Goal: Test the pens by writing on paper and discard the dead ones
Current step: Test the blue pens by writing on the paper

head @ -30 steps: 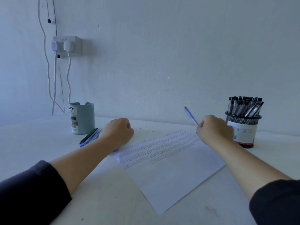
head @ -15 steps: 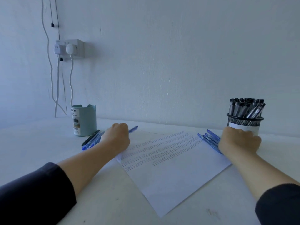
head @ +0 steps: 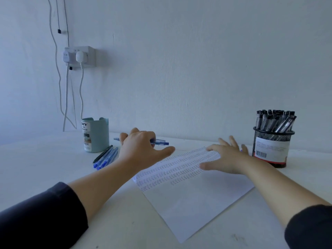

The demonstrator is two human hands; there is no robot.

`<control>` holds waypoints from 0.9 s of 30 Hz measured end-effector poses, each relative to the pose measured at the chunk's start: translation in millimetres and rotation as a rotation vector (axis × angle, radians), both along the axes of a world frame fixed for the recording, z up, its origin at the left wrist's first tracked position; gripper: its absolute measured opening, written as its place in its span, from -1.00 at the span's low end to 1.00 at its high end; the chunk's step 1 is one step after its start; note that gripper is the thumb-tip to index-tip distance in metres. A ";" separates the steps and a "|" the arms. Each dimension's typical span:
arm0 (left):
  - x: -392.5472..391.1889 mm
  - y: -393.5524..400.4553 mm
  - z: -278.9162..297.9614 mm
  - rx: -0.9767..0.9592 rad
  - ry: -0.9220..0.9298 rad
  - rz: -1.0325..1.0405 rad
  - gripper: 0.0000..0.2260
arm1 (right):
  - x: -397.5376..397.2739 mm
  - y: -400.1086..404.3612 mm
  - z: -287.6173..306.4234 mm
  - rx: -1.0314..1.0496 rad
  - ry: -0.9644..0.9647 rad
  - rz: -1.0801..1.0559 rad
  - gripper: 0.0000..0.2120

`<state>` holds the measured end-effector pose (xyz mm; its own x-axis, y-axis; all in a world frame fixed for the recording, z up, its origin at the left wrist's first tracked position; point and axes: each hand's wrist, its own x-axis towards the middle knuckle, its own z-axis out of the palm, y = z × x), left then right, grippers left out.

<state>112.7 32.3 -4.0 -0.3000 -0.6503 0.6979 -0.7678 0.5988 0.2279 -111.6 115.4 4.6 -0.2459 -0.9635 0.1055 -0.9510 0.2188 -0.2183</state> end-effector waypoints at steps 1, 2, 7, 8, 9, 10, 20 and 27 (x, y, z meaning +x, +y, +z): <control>-0.8 0.8 -0.3 -0.011 -0.028 0.013 -0.49 | 5.2 0.4 1.5 0.066 -0.027 0.059 -0.25; -1.4 1.7 -0.1 -0.020 -0.049 0.027 -0.47 | 10.5 1.0 3.0 0.133 -0.060 0.110 -0.22; -3.6 5.7 0.9 -0.036 -0.045 -0.043 -0.59 | 28.3 0.4 6.5 0.321 -0.278 0.231 -0.07; -2.9 6.1 0.7 -0.043 -0.043 -0.077 -0.62 | 30.2 -0.2 7.4 0.337 -0.295 0.244 -0.03; -2.5 5.9 0.1 -0.056 -0.049 -0.105 -0.64 | 31.8 0.3 8.5 0.358 -0.310 0.252 0.00; -1.8 5.3 -0.7 -0.071 -0.059 -0.124 -0.66 | 33.2 1.0 9.6 0.383 -0.321 0.257 0.01; -3.3 3.1 -2.5 0.000 -0.159 -0.151 -0.71 | 36.0 2.6 9.6 0.416 -0.279 0.248 -0.08; -8.3 20.6 7.8 0.172 0.380 -0.338 -0.61 | 30.8 -1.1 3.0 0.303 -0.254 0.261 -0.15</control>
